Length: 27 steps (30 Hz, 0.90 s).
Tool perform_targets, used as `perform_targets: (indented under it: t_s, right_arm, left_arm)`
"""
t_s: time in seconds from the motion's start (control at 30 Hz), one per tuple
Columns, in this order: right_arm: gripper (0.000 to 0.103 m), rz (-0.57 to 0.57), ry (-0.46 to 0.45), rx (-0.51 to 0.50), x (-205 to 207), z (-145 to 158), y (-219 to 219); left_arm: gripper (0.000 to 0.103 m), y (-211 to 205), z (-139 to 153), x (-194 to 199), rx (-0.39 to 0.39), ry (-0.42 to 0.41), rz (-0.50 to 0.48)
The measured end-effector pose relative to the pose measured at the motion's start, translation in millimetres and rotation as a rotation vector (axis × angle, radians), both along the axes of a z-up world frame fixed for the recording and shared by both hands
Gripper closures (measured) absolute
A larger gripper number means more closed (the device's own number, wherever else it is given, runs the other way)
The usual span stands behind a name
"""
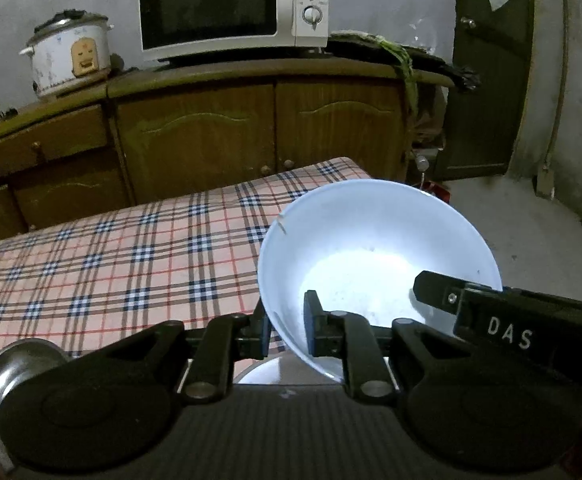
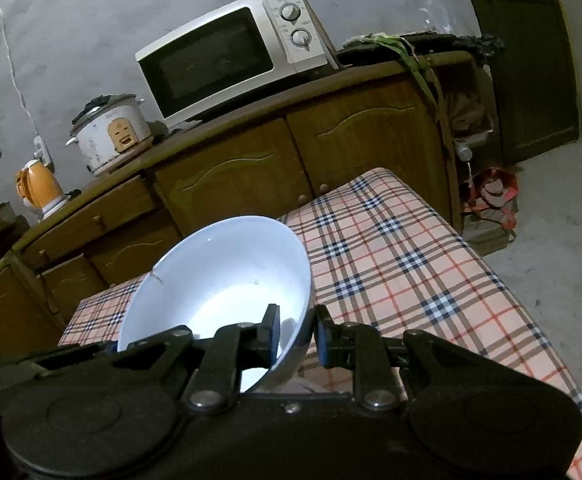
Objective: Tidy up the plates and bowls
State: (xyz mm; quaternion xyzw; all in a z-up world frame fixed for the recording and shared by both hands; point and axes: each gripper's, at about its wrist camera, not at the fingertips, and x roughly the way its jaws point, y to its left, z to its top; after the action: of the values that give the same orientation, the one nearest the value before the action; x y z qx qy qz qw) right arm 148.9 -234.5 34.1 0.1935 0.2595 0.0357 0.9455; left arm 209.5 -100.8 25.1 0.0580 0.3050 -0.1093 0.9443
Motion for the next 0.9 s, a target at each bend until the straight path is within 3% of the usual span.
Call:
perform_targets:
  t_s: [0.9]
  right_arm:
    - [0.078, 0.047, 0.015, -0.004, -35.5, -10.3, 27.7]
  left_arm:
    - [0.086, 24.4, -14.1, -35.4, 0.015, -0.002, 0.020]
